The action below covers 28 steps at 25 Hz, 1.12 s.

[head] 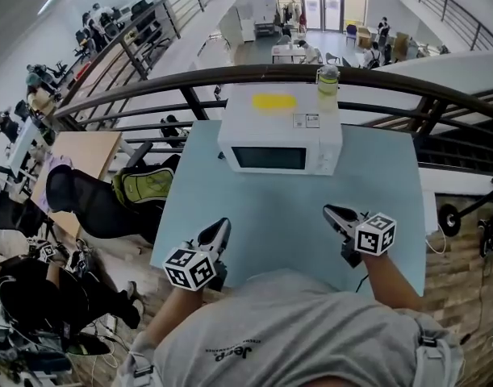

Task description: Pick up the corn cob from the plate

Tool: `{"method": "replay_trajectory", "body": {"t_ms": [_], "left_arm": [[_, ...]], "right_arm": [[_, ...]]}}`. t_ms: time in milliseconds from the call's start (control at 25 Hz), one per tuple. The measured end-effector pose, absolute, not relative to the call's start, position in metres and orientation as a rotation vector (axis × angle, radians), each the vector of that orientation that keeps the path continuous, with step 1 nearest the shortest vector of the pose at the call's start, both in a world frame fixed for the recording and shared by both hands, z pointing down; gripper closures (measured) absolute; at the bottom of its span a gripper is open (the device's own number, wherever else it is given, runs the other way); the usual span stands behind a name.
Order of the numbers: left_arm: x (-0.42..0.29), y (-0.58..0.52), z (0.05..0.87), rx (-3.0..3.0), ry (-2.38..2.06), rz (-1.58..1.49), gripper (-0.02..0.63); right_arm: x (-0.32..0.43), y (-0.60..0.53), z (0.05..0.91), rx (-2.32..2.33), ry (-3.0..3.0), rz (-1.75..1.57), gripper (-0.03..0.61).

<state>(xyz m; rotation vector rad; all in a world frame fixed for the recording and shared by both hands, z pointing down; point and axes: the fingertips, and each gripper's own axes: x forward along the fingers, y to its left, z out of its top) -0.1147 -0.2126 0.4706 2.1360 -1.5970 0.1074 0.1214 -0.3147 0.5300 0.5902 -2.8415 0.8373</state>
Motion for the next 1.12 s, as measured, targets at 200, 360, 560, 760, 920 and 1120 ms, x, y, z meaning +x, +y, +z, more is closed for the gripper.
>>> {"method": "replay_trajectory", "body": {"t_ms": [200,360,560,760,920,1120], "left_arm": [[-0.148,-0.243,0.466,2.203,-1.576,0.112,0.606],[-0.185,-0.276,0.455,2.258,-1.523,0.100,0.606],[-0.213,-0.329,0.430,2.362,-1.459,0.115,0.606],[-0.228,-0.376,0.422,2.416,-1.440,0.127,0.606],[-0.226,-0.409,0.422,2.443,-1.427,0.126,0.606],[-0.213,-0.445,0.426,2.477,-1.389,0.156,0.606]], "right_arm": [[0.086,-0.344,0.517,0.602,-2.834,0.707,0.561],[0.043,-0.369,0.491,0.591,-2.817,0.551,0.548],[-0.003,-0.417,0.444,0.588,-2.770,0.318,0.466],[-0.046,-0.468,0.427,0.540,-2.655,0.101,0.431],[-0.067,-0.513,0.435,0.497,-2.546,-0.026,0.415],[-0.080,-0.566,0.452,0.458,-2.435,-0.136,0.392]]}}
